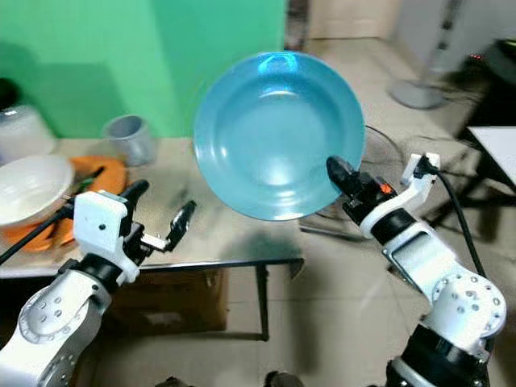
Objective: Setting the table
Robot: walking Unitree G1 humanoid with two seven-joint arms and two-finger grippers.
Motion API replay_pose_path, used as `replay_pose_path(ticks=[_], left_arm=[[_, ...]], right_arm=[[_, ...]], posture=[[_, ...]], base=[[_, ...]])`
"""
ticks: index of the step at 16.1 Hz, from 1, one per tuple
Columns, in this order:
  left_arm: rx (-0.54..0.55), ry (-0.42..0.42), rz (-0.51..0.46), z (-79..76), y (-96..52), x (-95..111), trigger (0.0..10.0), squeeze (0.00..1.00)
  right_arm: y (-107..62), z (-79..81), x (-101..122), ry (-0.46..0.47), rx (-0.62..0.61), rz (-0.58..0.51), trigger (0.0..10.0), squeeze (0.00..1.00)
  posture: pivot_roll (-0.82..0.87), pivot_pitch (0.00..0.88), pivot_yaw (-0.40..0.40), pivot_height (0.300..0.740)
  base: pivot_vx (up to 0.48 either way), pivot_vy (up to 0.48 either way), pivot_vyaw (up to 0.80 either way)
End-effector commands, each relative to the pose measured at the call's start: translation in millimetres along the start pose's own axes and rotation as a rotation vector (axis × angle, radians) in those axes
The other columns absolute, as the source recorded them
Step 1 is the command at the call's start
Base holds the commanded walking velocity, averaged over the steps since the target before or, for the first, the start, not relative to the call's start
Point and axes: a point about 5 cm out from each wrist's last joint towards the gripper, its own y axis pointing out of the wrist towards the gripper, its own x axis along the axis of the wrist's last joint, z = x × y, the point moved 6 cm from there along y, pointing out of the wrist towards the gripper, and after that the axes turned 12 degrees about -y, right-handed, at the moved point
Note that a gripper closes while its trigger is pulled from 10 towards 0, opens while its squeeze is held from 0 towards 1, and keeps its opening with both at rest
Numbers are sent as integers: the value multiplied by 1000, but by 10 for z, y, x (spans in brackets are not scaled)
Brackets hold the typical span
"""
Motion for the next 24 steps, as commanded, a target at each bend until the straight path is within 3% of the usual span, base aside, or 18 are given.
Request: replay_pose_path(ticks=[1, 8, 15, 24], left_arm=[[50, 15, 3, 85, -6, -23, 10000, 0], [171, 67, 0, 391, -118, 17, 10000, 0], [165, 52, 4, 376, -87, -2, 10000, 0], [208, 27, 14, 437, -94, -30, 10000, 0]], right_arm=[[10, 108, 40, -27, 18, -19, 10000, 0], [47, 140, -91, -26, -10, 14, 10000, 0], [31, 130, 11, -5, -55, -47, 10000, 0], [42, -32, 55, -3, -152, -58, 10000, 0]], posture=[[-86, 0, 46, 740], [-72, 7, 31, 740], [-87, 12, 54, 740], [-91, 11, 34, 740]], base=[[0, 0, -800], [0, 0, -800], [0, 0, -800], [0, 0, -800]])
